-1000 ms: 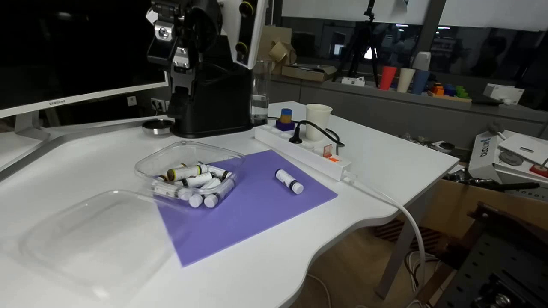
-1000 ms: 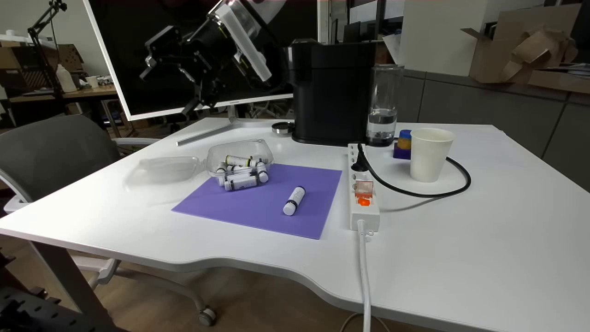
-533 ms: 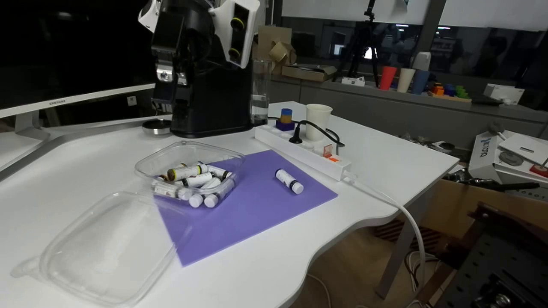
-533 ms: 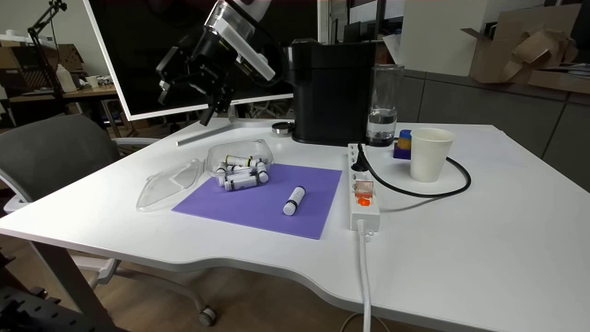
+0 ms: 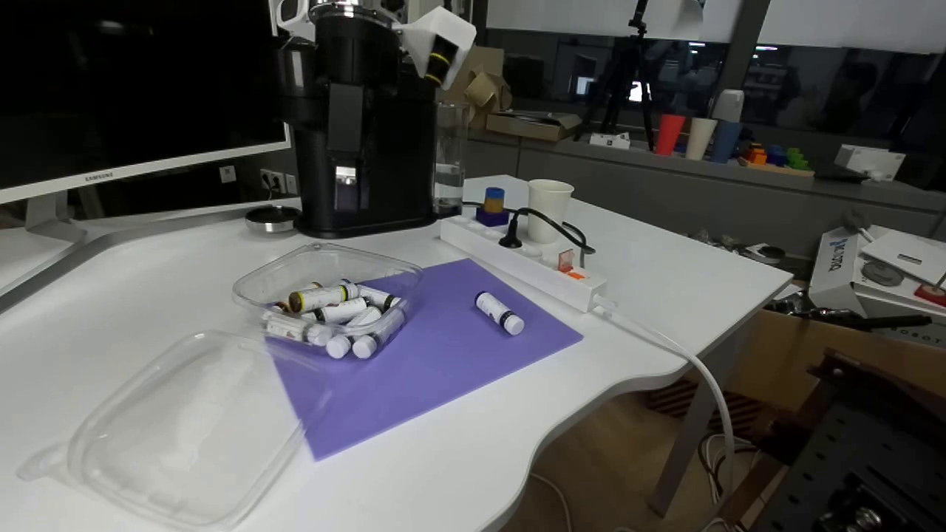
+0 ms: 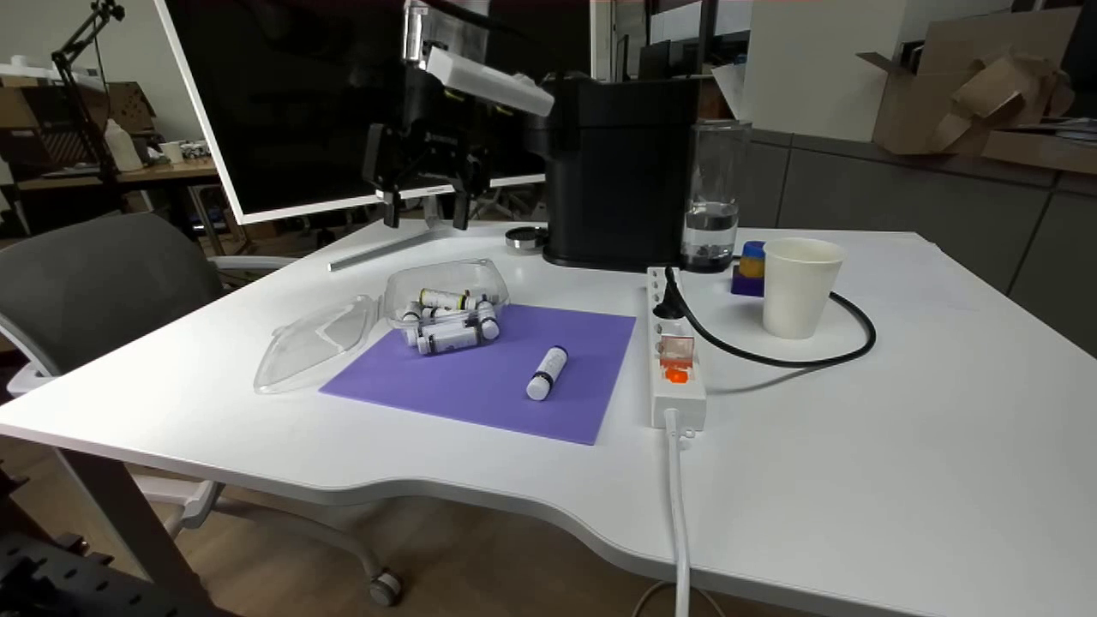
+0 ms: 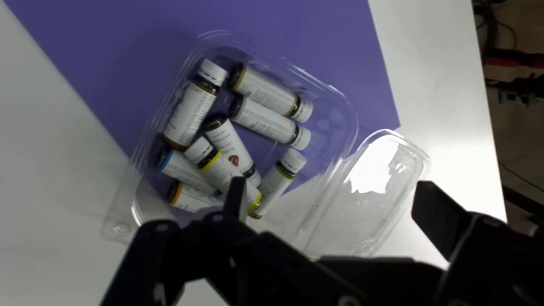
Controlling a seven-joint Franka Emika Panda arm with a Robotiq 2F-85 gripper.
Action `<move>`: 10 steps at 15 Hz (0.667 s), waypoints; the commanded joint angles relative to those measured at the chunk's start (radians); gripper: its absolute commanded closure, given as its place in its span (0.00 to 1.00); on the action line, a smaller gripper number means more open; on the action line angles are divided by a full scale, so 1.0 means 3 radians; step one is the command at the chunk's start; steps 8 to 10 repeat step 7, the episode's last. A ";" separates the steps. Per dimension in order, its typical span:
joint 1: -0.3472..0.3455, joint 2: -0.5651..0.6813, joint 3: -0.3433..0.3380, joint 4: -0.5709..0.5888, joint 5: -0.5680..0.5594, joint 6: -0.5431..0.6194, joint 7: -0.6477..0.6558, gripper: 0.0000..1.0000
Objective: Turn on the switch of the adapter then open the lid of the bowl
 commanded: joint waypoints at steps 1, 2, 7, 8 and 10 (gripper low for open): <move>0.0077 -0.0357 -0.0079 -0.0407 -0.0307 0.0606 0.0358 0.00; 0.0091 -0.0414 -0.0101 -0.0486 -0.0411 0.0774 0.0470 0.00; 0.0190 -0.0508 -0.0403 -0.0670 -0.1399 0.1132 0.1497 0.00; 0.0190 -0.0508 -0.0403 -0.0670 -0.1399 0.1132 0.1497 0.00; 0.0190 -0.0508 -0.0403 -0.0670 -0.1399 0.1132 0.1497 0.00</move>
